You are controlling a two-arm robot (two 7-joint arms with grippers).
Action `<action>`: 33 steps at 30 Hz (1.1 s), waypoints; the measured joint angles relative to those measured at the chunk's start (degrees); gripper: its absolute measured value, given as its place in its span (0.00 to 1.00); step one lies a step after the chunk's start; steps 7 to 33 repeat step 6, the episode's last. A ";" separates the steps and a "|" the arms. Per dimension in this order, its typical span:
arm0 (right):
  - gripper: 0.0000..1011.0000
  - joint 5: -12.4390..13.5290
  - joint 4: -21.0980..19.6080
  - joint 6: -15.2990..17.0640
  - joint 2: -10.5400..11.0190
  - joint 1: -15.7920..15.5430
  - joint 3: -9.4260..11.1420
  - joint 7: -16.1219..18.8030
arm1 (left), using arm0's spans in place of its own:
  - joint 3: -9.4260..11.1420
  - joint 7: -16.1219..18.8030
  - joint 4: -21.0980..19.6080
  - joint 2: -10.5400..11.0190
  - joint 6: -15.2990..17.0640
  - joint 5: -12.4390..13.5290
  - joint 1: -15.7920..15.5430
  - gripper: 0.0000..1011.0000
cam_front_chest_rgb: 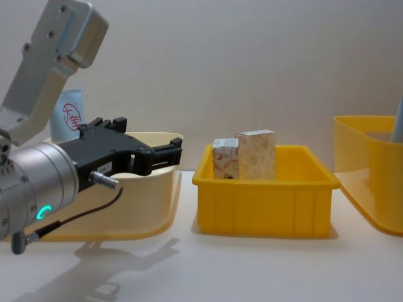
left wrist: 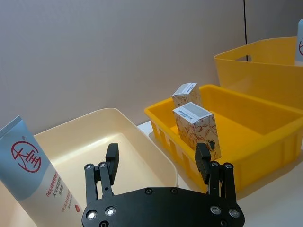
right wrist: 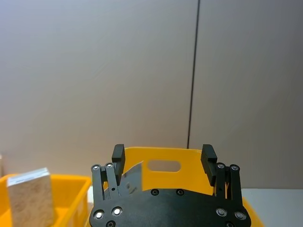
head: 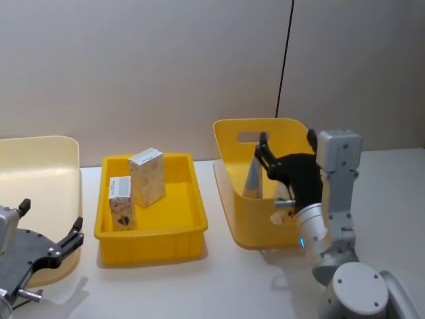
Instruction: Bimanual collaborative sorting of washing and personal care products
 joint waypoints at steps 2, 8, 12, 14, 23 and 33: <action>0.99 1.32 -0.44 0.26 1.14 -0.63 -0.82 0.52 | 0.00 0.00 0.00 0.00 0.00 0.00 0.00 0.99; 0.99 3.64 -1.32 0.76 3.16 -1.81 -2.32 1.47 | 0.00 0.00 0.00 0.00 0.00 0.00 0.00 0.99; 0.99 3.64 -1.32 0.76 3.16 -1.81 -2.32 1.47 | 0.00 0.00 0.00 0.00 0.00 0.00 0.00 0.99; 0.99 3.64 -1.32 0.76 3.16 -1.81 -2.32 1.47 | 0.00 0.00 0.00 0.00 0.00 0.00 0.00 0.99; 0.99 3.64 -1.32 0.76 3.16 -1.81 -2.32 1.47 | 0.00 0.00 0.00 0.00 0.00 0.00 0.00 0.99; 0.99 3.64 -1.32 0.76 3.16 -1.81 -2.32 1.47 | 0.00 0.00 0.00 0.00 0.00 0.00 0.00 0.99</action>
